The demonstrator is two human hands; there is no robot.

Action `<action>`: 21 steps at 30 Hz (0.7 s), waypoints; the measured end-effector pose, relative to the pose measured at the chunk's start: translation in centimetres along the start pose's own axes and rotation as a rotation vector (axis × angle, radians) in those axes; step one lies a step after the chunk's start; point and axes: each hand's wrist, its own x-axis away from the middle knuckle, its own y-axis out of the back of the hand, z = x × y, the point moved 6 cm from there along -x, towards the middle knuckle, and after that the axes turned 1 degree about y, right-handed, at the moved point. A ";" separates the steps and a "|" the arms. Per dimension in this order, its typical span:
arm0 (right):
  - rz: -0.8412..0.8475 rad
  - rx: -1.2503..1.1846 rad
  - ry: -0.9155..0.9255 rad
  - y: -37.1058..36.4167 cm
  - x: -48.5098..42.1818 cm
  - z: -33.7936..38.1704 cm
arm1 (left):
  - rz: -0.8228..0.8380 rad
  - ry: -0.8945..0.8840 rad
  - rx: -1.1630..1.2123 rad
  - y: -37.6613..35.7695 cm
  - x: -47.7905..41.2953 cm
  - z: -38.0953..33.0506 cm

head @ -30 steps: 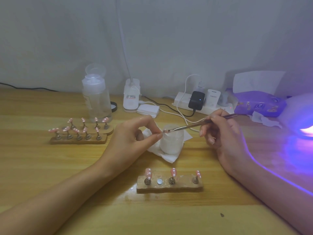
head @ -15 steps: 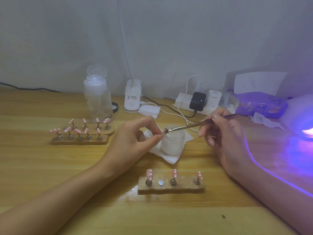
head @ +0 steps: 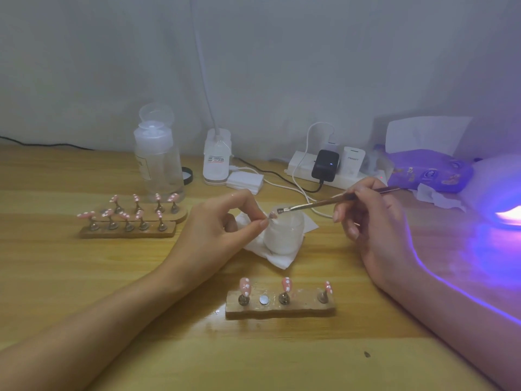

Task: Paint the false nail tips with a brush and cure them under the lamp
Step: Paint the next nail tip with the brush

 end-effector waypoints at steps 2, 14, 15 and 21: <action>0.033 -0.038 0.029 -0.3 0.0 0.3 | -0.001 -0.007 0.004 0.0 0.0 -0.1; 0.072 0.002 0.006 -0.7 0.1 0.1 | -0.006 -0.019 0.002 0.0 0.1 -0.2; 0.070 0.021 -0.010 -0.6 0.1 -0.1 | -0.007 -0.016 0.004 0.1 0.1 -0.1; 0.058 -0.032 -0.014 -0.4 -0.1 0.0 | -0.008 -0.025 -0.017 0.0 0.2 -0.3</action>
